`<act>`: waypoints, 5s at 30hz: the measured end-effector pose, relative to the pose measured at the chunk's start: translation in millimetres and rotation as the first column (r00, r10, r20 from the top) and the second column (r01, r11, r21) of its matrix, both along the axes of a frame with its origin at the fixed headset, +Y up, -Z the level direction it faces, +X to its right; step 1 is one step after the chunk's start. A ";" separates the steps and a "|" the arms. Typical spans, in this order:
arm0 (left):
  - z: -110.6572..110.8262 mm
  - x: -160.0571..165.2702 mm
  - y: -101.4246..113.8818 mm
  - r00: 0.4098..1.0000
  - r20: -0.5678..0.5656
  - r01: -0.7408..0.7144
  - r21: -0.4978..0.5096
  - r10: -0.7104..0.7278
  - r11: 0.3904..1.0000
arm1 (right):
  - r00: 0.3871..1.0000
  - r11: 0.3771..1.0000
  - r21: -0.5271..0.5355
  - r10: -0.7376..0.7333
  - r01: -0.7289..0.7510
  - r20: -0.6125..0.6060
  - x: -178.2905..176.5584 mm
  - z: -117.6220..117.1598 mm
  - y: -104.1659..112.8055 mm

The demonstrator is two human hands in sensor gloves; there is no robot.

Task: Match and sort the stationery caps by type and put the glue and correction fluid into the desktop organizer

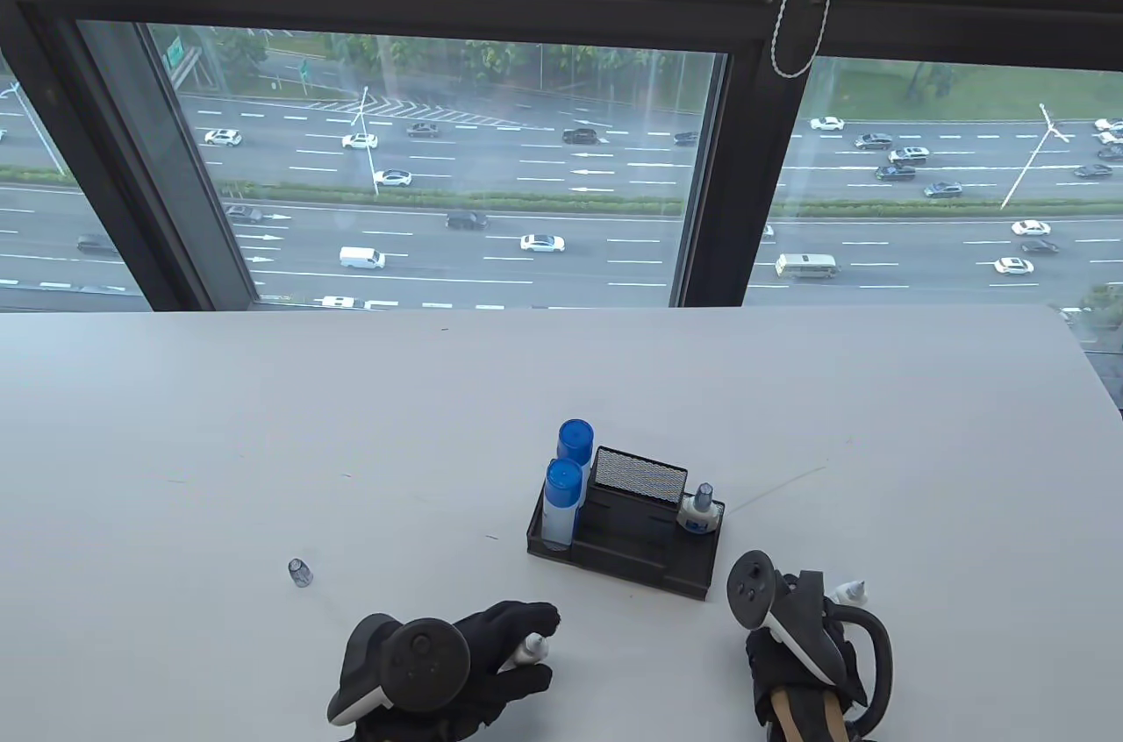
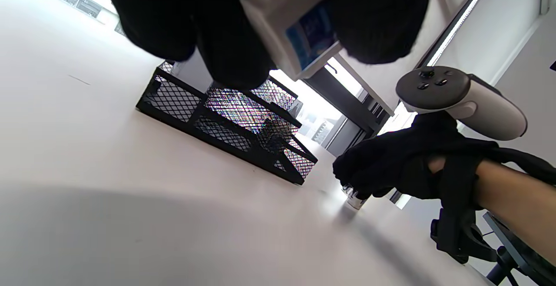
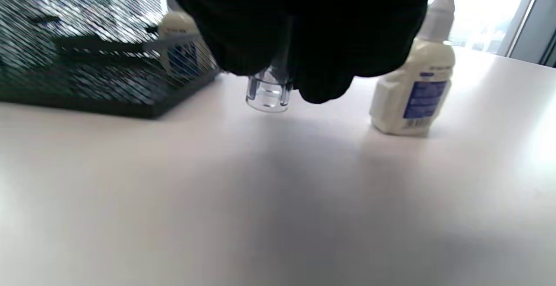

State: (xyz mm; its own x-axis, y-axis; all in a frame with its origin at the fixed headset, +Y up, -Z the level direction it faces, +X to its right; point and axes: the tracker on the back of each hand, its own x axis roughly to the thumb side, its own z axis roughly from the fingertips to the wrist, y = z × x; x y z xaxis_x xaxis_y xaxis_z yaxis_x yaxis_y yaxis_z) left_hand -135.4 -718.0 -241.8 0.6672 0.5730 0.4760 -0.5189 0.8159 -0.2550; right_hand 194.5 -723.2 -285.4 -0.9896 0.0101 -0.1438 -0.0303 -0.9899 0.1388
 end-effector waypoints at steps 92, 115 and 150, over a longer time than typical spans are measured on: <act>-3.2 -24.5 5.5 0.946 -0.251 0.258 0.192 -0.207 0.947 | 0.886 0.777 0.455 -0.281 0.435 -0.368 -69.3 35.9 113.3; -2.1 -15.6 -0.2 0.941 -0.227 0.300 0.209 -0.252 0.931 | 0.998 0.944 0.329 -0.024 0.041 -0.057 -40.8 -48.6 29.5; -0.7 -13.9 -1.8 0.935 -0.216 0.323 0.200 -0.280 0.925 | 0.942 0.972 0.232 -0.054 -0.026 0.331 57.2 -19.5 27.9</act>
